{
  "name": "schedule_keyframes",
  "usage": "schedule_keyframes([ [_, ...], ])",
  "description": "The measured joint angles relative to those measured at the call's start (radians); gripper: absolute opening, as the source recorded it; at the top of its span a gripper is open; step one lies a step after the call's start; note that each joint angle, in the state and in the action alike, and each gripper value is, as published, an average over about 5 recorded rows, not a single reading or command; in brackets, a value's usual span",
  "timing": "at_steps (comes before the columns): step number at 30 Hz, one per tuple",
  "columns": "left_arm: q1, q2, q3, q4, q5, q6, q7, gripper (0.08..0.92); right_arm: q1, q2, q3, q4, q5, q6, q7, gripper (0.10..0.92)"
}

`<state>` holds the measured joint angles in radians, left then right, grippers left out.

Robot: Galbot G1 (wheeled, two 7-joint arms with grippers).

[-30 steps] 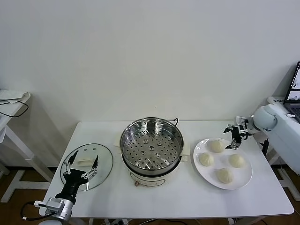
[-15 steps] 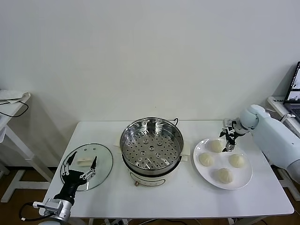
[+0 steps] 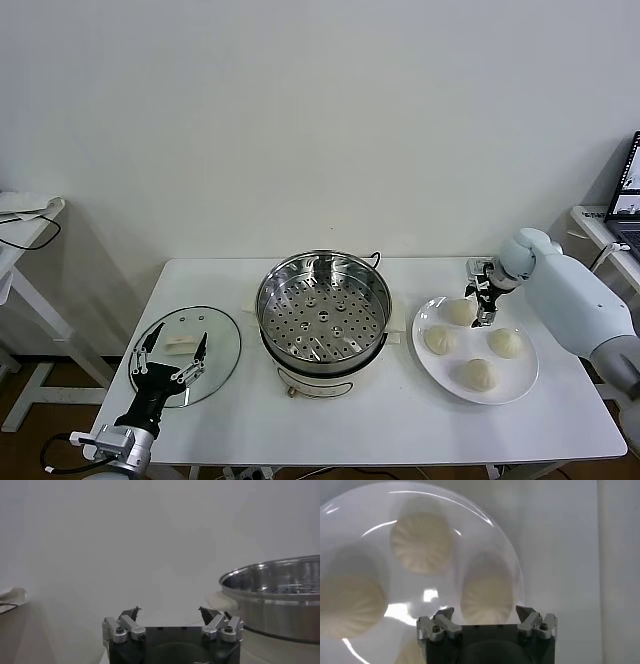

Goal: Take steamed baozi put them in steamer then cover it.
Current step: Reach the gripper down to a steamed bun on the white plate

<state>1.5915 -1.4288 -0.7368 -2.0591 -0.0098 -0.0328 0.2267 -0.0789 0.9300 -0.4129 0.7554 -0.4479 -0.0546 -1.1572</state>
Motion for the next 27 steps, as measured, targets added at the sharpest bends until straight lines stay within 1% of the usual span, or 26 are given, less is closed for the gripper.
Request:
schedule_keyframes([
  [8,0.002,-0.003,0.001,-0.006,0.001,-0.001,0.0,0.823,-0.01,0.007,0.01,-0.004,-0.02,0.004,0.01,0.811],
  [14,0.002,-0.005,0.004,-0.007,0.001,-0.003,0.0,0.823,-0.018,0.008,0.015,0.0,-0.027,0.007,0.017,0.731],
  [27,0.002,-0.006,0.004,-0.01,0.001,-0.006,0.001,0.823,-0.022,-0.008,0.006,0.034,-0.018,0.015,0.019,0.713],
])
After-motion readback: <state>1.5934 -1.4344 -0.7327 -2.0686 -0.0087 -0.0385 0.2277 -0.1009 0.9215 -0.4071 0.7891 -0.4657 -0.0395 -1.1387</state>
